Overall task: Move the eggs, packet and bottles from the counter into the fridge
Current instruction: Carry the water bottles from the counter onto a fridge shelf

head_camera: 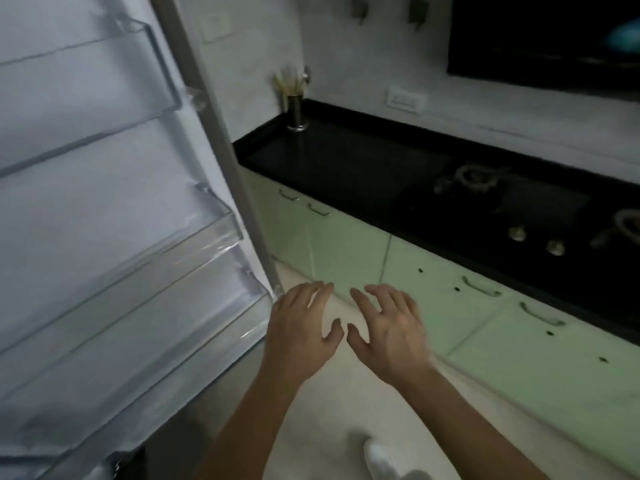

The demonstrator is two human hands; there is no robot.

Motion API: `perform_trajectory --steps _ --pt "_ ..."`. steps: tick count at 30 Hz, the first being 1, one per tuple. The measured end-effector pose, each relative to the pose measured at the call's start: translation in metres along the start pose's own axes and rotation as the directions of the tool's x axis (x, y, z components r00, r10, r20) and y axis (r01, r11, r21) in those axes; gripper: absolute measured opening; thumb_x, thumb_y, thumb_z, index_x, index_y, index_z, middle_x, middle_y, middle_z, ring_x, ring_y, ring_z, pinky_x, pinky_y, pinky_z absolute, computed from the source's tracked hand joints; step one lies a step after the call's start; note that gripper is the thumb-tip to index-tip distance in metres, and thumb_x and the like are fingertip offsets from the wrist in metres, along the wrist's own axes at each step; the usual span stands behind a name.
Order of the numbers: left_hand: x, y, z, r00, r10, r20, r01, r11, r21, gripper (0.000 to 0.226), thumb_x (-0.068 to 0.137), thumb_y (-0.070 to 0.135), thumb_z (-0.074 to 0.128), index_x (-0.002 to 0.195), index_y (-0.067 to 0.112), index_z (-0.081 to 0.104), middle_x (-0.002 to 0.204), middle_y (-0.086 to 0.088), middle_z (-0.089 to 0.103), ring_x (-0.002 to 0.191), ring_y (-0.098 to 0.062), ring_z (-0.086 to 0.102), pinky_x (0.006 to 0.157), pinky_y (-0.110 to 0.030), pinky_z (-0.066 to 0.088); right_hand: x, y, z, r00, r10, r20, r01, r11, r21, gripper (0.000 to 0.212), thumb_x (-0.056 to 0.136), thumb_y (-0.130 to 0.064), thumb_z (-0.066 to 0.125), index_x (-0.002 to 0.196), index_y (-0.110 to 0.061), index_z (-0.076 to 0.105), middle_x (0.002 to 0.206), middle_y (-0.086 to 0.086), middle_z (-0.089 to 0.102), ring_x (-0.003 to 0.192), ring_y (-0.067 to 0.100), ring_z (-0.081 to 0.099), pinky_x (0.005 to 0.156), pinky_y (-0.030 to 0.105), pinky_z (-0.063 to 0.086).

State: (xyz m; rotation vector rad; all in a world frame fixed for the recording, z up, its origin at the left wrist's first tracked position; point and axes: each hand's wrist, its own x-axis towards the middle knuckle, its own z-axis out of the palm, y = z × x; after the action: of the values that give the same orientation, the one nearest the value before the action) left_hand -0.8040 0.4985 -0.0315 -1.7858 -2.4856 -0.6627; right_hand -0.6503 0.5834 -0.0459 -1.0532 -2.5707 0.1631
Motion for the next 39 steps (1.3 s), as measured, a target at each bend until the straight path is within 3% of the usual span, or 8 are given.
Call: perform_trajectory --steps 3,7,16,26,32,39 --pt "0.001 0.032 0.014 0.982 0.167 0.093 -0.162 0.985 -0.059 0.056 0.082 0.045 0.049 0.133 0.023 0.054 0.132 0.004 0.059 0.122 -0.019 0.052 0.099 -0.039 0.047 -0.037 0.014 -0.011 0.981 0.191 -0.046 -0.193 0.98 -0.043 0.051 0.087 -0.046 0.052 0.13 -0.02 0.06 0.125 0.007 0.065 0.12 0.031 0.059 0.103 0.049 0.046" --pt "-0.002 0.085 0.03 0.912 0.375 0.166 -0.356 0.925 -0.13 0.057 0.081 0.046 0.045 0.133 0.023 0.054 0.132 0.005 0.059 0.124 -0.019 0.052 0.099 -0.038 0.045 -0.093 0.029 -0.032 0.903 0.418 -0.104 -0.426 0.901 -0.081 0.05 0.087 -0.047 0.055 0.129 -0.021 0.06 0.125 0.006 0.065 0.119 0.029 0.059 0.101 0.049 0.048" --pt "-0.032 0.207 0.062 0.683 0.698 0.214 -0.638 0.713 -0.291 0.063 0.083 0.049 0.038 0.135 0.018 0.055 0.132 0.002 0.06 0.124 -0.02 0.053 0.099 -0.042 0.047 -0.219 0.067 -0.1 0.632 0.736 -0.243 -0.775 0.61 -0.168 0.052 0.083 -0.045 0.055 0.13 -0.02 0.058 0.124 0.006 0.065 0.121 0.028 0.058 0.1 0.049 0.048" --pt "-0.091 0.348 0.107 0.437 0.873 0.216 -0.777 0.487 -0.398 0.055 0.083 0.044 0.05 0.131 0.017 0.058 0.128 0.001 0.063 0.117 -0.022 0.056 0.093 -0.04 0.048 -0.348 0.123 -0.145 0.362 0.866 -0.347 -0.931 0.315 -0.184 0.054 0.086 -0.048 0.054 0.134 -0.022 0.057 0.128 0.005 0.063 0.123 0.028 0.055 0.106 0.046 0.041" --pt "-0.117 0.437 0.133 0.352 0.908 0.228 -0.817 0.417 -0.397 0.054 0.084 0.045 0.049 0.132 0.021 0.055 0.13 0.002 0.06 0.118 -0.02 0.054 0.094 -0.039 0.048 -0.405 0.181 -0.173 0.29 0.885 -0.364 -0.956 0.251 -0.152 0.054 0.086 -0.048 0.054 0.134 -0.022 0.058 0.128 0.005 0.062 0.124 0.029 0.054 0.106 0.046 0.041" --pt "-0.146 0.55 0.161 0.337 0.916 0.218 -0.852 0.395 -0.344 0.055 0.086 0.047 0.049 0.134 0.023 0.053 0.135 0.004 0.057 0.123 -0.018 0.051 0.1 -0.039 0.045 -0.47 0.267 -0.22 0.272 0.89 -0.365 -0.962 0.237 -0.137 0.057 0.087 -0.051 0.048 0.136 -0.023 0.055 0.131 0.005 0.061 0.126 0.029 0.053 0.108 0.047 0.041"
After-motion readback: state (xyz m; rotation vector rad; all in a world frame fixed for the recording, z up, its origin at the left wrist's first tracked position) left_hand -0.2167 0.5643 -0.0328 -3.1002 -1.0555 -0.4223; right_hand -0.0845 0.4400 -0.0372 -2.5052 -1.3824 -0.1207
